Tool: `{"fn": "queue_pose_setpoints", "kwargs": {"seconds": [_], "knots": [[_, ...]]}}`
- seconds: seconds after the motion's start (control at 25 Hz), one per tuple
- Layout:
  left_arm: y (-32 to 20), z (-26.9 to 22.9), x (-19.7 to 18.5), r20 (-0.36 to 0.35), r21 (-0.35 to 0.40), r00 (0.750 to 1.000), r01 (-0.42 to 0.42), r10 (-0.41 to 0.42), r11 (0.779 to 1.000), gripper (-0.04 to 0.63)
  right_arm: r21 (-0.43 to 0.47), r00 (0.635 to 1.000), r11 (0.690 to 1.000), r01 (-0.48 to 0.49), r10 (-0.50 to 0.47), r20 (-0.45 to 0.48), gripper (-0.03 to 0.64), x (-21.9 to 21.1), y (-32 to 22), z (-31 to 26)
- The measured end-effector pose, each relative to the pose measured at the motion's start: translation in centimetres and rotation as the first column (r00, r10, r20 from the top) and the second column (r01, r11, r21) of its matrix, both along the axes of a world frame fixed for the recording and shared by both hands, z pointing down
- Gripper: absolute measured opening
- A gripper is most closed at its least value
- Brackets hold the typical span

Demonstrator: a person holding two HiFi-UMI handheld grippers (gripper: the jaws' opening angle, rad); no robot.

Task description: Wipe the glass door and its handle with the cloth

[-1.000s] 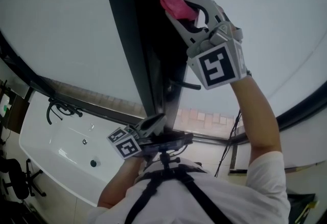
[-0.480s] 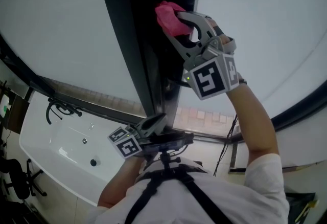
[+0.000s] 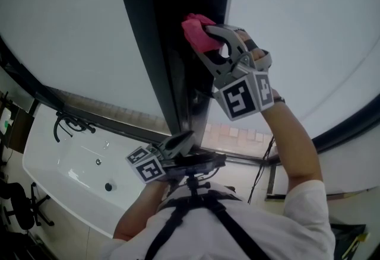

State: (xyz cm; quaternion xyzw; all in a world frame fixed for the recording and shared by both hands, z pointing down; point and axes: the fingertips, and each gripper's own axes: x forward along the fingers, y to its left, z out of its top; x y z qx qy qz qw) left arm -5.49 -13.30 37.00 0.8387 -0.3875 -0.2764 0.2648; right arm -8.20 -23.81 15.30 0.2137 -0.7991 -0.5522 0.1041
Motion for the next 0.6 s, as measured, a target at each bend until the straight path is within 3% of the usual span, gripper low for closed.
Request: {"fn": "queue_pose_setpoints", "kwargs": {"seconds": [0.6], "knots": [[0.2,0.2,0.2,0.003,-0.011,1.0,-0.012,0.012,1.0,-0.008,-0.034,0.999,0.999,-0.007,0.005,-0.047,0.101,0.0,0.0,4.0]]}}
